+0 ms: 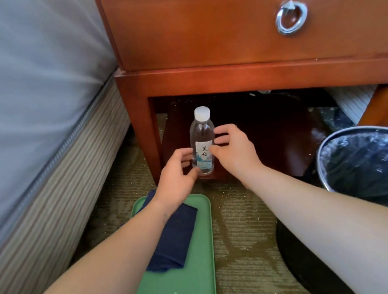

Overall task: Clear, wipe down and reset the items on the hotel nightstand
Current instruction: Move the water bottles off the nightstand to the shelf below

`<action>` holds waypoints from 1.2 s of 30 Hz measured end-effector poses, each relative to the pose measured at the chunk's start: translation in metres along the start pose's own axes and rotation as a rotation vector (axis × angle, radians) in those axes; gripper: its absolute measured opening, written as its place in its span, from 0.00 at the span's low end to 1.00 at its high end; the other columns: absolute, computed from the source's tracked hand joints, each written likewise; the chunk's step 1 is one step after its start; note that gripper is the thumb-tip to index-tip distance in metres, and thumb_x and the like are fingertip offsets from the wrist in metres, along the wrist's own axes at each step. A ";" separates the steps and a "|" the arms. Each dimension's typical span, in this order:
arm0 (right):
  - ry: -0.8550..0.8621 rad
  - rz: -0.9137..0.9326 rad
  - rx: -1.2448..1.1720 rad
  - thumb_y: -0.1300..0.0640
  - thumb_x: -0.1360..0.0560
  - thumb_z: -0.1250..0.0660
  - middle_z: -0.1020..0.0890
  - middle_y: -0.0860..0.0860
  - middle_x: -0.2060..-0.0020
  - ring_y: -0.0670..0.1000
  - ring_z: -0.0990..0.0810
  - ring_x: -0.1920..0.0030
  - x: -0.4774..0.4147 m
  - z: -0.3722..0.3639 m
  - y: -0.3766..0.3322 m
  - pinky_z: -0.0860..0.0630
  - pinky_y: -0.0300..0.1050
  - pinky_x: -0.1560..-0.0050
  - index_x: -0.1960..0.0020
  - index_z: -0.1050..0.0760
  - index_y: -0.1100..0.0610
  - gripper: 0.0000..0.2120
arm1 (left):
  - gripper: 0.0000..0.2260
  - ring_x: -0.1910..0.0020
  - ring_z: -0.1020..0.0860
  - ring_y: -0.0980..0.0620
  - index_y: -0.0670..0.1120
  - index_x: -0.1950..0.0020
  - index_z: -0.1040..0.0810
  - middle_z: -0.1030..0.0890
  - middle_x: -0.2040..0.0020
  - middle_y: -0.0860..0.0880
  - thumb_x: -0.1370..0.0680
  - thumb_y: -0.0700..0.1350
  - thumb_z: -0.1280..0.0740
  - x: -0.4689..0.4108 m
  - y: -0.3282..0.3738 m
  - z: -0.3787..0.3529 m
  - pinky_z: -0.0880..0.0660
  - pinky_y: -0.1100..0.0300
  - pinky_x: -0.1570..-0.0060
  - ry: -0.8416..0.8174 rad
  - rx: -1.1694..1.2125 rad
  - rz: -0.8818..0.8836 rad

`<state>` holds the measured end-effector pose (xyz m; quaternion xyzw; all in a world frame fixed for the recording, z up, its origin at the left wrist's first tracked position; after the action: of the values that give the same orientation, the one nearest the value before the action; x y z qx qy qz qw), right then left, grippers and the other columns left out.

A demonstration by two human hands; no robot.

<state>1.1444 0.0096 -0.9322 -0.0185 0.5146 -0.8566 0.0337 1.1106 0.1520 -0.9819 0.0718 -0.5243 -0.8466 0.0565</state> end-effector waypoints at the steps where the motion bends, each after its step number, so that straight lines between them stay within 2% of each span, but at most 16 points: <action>1: -0.011 0.040 0.025 0.61 0.24 0.34 0.20 0.45 0.51 0.46 0.21 0.49 0.004 0.006 -0.010 0.24 0.45 0.44 0.38 0.26 0.52 0.15 | 0.18 0.40 0.25 0.57 0.50 0.35 0.28 0.23 0.42 0.56 0.23 0.37 0.31 0.003 0.010 0.007 0.28 0.54 0.35 0.022 -0.018 -0.044; 5: -0.139 0.267 0.106 0.61 0.23 0.36 0.17 0.46 0.54 0.42 0.20 0.54 0.023 0.027 -0.057 0.24 0.39 0.47 0.46 0.21 0.50 0.10 | 0.16 0.48 0.22 0.61 0.53 0.41 0.27 0.21 0.48 0.58 0.22 0.35 0.34 0.015 0.062 0.036 0.25 0.61 0.44 0.138 0.002 -0.246; 8: -0.195 0.550 0.150 0.62 0.24 0.36 0.18 0.44 0.54 0.39 0.20 0.53 0.039 0.050 -0.101 0.24 0.34 0.51 0.46 0.22 0.50 0.11 | 0.17 0.51 0.21 0.57 0.52 0.40 0.28 0.21 0.50 0.54 0.23 0.33 0.36 0.015 0.110 0.062 0.25 0.65 0.50 0.275 0.050 -0.438; 11: -0.104 0.823 0.144 0.65 0.24 0.36 0.18 0.44 0.55 0.41 0.20 0.51 0.042 0.086 -0.151 0.23 0.38 0.51 0.46 0.22 0.52 0.12 | 0.17 0.54 0.22 0.55 0.54 0.42 0.30 0.23 0.52 0.53 0.24 0.33 0.37 0.005 0.167 0.091 0.26 0.65 0.52 0.461 0.145 -0.597; 14: 0.095 0.956 0.035 0.66 0.26 0.36 0.18 0.46 0.58 0.43 0.19 0.53 0.032 0.132 -0.196 0.22 0.38 0.54 0.48 0.22 0.54 0.11 | 0.14 0.54 0.23 0.53 0.52 0.42 0.32 0.24 0.50 0.52 0.23 0.37 0.38 -0.009 0.220 0.109 0.26 0.65 0.52 0.532 0.177 -0.691; 17: 0.231 0.920 0.042 0.63 0.25 0.37 0.19 0.46 0.58 0.43 0.20 0.54 0.004 0.171 -0.224 0.23 0.36 0.54 0.48 0.24 0.52 0.10 | 0.14 0.54 0.24 0.54 0.49 0.41 0.32 0.26 0.50 0.50 0.22 0.33 0.38 -0.029 0.262 0.113 0.27 0.67 0.54 0.506 0.091 -0.713; 22: 0.293 0.440 0.051 0.57 0.25 0.35 0.21 0.45 0.54 0.46 0.22 0.54 -0.077 0.205 -0.228 0.26 0.42 0.57 0.39 0.30 0.50 0.15 | 0.15 0.52 0.27 0.60 0.51 0.42 0.32 0.27 0.46 0.49 0.24 0.35 0.37 -0.084 0.310 0.104 0.31 0.70 0.53 0.267 -0.224 -0.745; 25: 0.337 0.423 0.034 0.58 0.24 0.35 0.24 0.44 0.57 0.47 0.22 0.53 -0.116 0.209 -0.230 0.26 0.42 0.58 0.40 0.30 0.51 0.13 | 0.14 0.50 0.28 0.54 0.47 0.42 0.30 0.28 0.46 0.49 0.25 0.34 0.38 -0.124 0.329 0.094 0.34 0.75 0.52 0.117 -0.410 -0.747; 27: 0.356 0.455 0.009 0.60 0.24 0.36 0.25 0.45 0.56 0.48 0.23 0.51 -0.138 0.210 -0.234 0.26 0.42 0.56 0.40 0.29 0.52 0.13 | 0.15 0.49 0.29 0.53 0.44 0.39 0.29 0.28 0.46 0.49 0.25 0.33 0.39 -0.153 0.336 0.088 0.37 0.75 0.53 0.085 -0.500 -0.702; 30: 0.364 0.505 0.061 0.62 0.25 0.36 0.25 0.46 0.53 0.50 0.25 0.47 -0.170 0.210 -0.239 0.27 0.45 0.46 0.39 0.28 0.53 0.15 | 0.17 0.48 0.30 0.53 0.43 0.37 0.30 0.28 0.44 0.47 0.25 0.34 0.40 -0.197 0.337 0.079 0.36 0.67 0.47 0.124 -0.520 -0.583; 32: 0.383 0.520 0.158 0.61 0.25 0.36 0.24 0.50 0.49 0.53 0.25 0.44 -0.194 0.207 -0.237 0.27 0.50 0.44 0.40 0.28 0.52 0.15 | 0.17 0.46 0.27 0.48 0.43 0.38 0.30 0.27 0.44 0.45 0.26 0.34 0.41 -0.222 0.335 0.070 0.30 0.56 0.41 0.158 -0.537 -0.560; 34: 0.386 0.519 0.263 0.60 0.25 0.35 0.23 0.51 0.46 0.56 0.27 0.42 -0.216 0.199 -0.232 0.25 0.55 0.45 0.40 0.30 0.51 0.15 | 0.16 0.45 0.25 0.43 0.43 0.39 0.29 0.25 0.45 0.43 0.26 0.35 0.41 -0.240 0.336 0.059 0.27 0.47 0.43 0.201 -0.573 -0.607; 36: 0.374 0.522 0.435 0.59 0.25 0.35 0.24 0.52 0.45 0.57 0.30 0.39 -0.236 0.192 -0.228 0.26 0.57 0.45 0.39 0.32 0.51 0.16 | 0.16 0.44 0.24 0.44 0.44 0.40 0.29 0.24 0.45 0.44 0.26 0.34 0.41 -0.256 0.341 0.052 0.26 0.45 0.47 0.290 -0.531 -0.636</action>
<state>1.3833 -0.0349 -0.6399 0.2771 0.3056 -0.8969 0.1592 1.3597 0.0903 -0.6376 0.3307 -0.2269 -0.9085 -0.1175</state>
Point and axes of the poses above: each hand's wrist, its own x-axis away from the middle knuckle, its own z-axis out of the back of the hand, y = z × x, the point moved 3 cm from there along -x, towards the middle knuckle
